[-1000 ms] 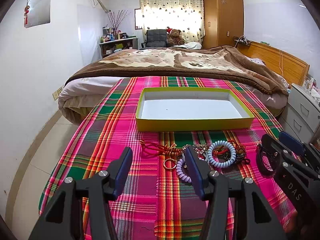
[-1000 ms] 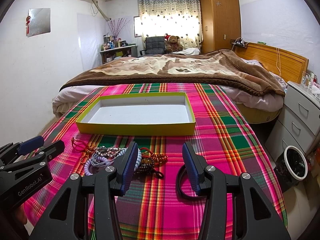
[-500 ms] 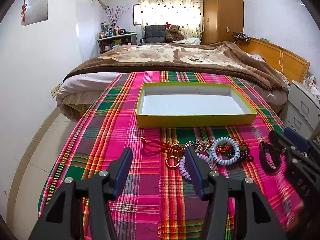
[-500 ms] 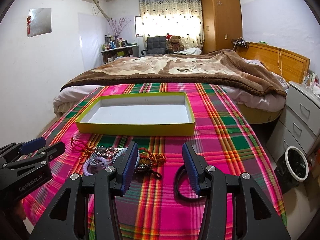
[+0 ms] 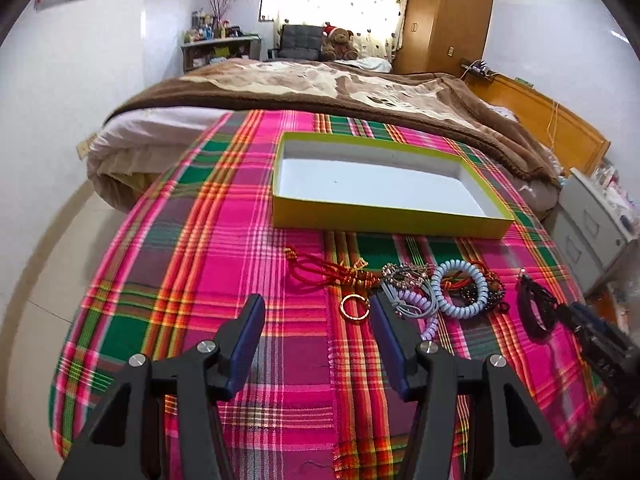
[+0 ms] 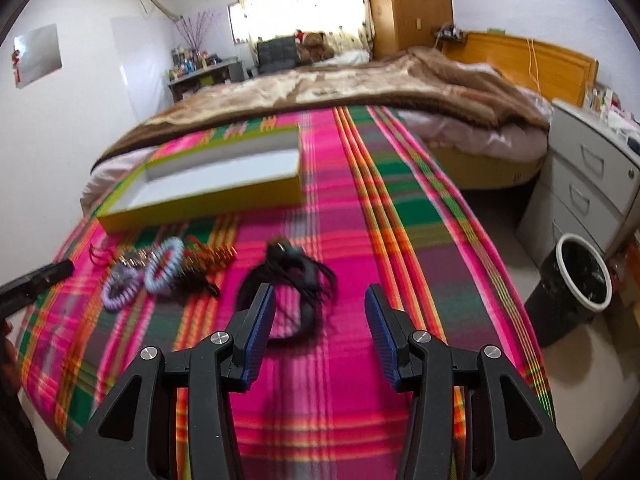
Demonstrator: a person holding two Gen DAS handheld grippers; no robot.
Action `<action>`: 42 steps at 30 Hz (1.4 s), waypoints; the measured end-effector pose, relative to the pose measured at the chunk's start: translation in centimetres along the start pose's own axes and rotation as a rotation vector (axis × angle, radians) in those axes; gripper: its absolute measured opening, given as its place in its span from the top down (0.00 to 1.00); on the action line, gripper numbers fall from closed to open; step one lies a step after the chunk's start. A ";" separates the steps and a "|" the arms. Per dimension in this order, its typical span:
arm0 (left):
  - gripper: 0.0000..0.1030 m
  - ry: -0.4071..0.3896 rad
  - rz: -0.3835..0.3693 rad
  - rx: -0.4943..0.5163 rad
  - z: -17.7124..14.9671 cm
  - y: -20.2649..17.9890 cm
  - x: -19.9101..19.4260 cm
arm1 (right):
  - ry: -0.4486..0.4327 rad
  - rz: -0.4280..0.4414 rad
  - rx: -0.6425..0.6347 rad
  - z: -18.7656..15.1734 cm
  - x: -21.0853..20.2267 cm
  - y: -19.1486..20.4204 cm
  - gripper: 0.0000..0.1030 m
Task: Organize jewelry
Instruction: 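Grasp the black band bracelet with the right gripper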
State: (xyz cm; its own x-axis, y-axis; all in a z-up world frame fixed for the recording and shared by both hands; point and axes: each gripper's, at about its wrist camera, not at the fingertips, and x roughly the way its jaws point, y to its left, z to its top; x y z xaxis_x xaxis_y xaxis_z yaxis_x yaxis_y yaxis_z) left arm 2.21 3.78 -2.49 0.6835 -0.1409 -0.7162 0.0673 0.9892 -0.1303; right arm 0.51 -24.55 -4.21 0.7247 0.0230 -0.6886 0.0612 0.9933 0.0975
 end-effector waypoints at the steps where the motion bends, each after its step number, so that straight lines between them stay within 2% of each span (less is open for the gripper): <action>1: 0.45 0.013 -0.017 -0.006 -0.1 0.2 0.2 | 0.020 -0.015 -0.005 -0.2 0.4 -0.3 0.54; 7: 0.45 0.054 -0.089 -0.032 -0.5 0.9 0.7 | 0.055 0.015 0.001 0.0 1.3 -0.7 0.54; 16: 0.45 0.112 -0.105 -0.030 -0.8 0.7 1.8 | 0.081 0.087 -0.007 0.1 2.2 0.4 0.54; 17: 0.45 0.112 -0.104 -0.025 -0.8 0.7 1.8 | 0.083 0.094 -0.007 0.1 2.2 0.4 0.61; 19: 0.45 0.111 -0.095 -0.024 -0.7 0.7 1.8 | 0.084 0.102 -0.009 0.0 2.1 0.4 0.81; 23: 0.45 0.115 -0.087 -0.028 -0.7 0.8 1.9 | 0.096 0.139 0.005 -0.1 1.7 0.0 0.86; 30: 0.45 0.130 -0.090 -0.019 -0.8 0.6 2.1 | 0.161 0.324 0.075 -0.6 0.5 -0.9 0.86; 32: 0.45 0.134 -0.092 -0.017 -0.8 0.5 2.2 | 0.207 0.386 0.088 -1.3 0.5 -0.7 0.86; 35: 0.45 0.139 -0.095 -0.003 -0.9 0.2 2.2 | 0.231 0.412 0.082 -1.7 0.1 -0.4 0.86; 42: 0.45 0.135 -0.116 0.002 -0.8 0.1 2.0 | 0.172 0.534 0.107 -1.4 -2.6 -1.2 0.86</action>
State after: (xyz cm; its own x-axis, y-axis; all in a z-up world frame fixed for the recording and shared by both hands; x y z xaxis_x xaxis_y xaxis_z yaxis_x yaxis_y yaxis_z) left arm 2.95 3.60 -4.50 0.5671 -0.2578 -0.7823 0.1417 0.9661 -0.2157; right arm -2.40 -25.66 -3.55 0.5528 0.5454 -0.6300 -0.2073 0.8223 0.5300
